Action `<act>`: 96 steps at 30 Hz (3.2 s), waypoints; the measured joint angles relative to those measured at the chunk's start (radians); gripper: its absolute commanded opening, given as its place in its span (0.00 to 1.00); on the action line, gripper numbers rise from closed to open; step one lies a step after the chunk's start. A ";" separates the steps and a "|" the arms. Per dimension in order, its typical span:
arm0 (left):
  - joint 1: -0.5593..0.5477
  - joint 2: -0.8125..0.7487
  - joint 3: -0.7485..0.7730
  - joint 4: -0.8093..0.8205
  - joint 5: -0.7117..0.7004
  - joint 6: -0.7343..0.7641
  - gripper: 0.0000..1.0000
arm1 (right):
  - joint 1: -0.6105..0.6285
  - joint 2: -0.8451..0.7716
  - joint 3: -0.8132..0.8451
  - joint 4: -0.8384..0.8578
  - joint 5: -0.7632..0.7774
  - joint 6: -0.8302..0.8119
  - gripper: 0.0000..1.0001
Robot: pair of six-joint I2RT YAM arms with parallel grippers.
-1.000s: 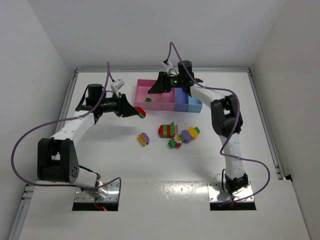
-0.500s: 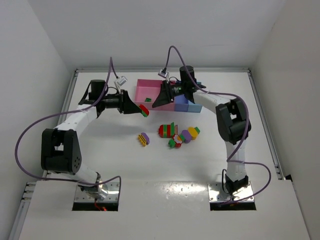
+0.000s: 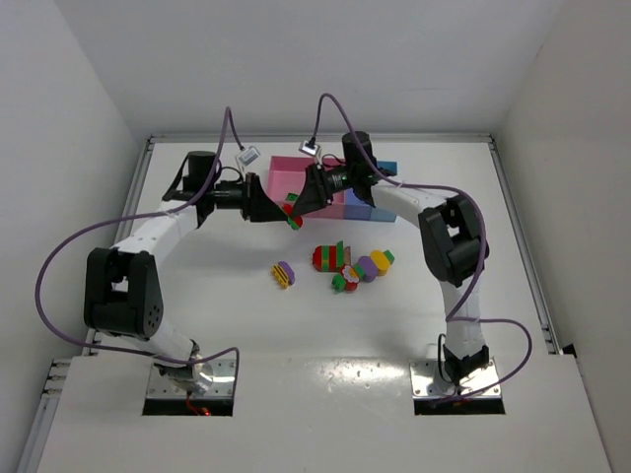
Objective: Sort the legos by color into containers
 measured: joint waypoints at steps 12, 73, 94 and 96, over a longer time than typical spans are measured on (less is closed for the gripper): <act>0.001 0.000 -0.040 0.029 -0.003 -0.017 0.00 | -0.026 0.019 0.013 0.021 -0.026 -0.012 0.02; -0.128 0.353 0.371 0.104 -0.923 0.050 0.54 | -0.165 -0.288 -0.011 -0.506 0.821 -0.571 0.80; -0.024 -0.461 -0.065 -0.044 -0.944 0.167 0.94 | 0.129 -0.135 0.002 -0.849 0.656 -0.987 0.74; -0.006 -0.524 -0.091 -0.072 -1.039 0.159 0.96 | 0.191 -0.085 0.033 -0.863 0.705 -0.949 0.74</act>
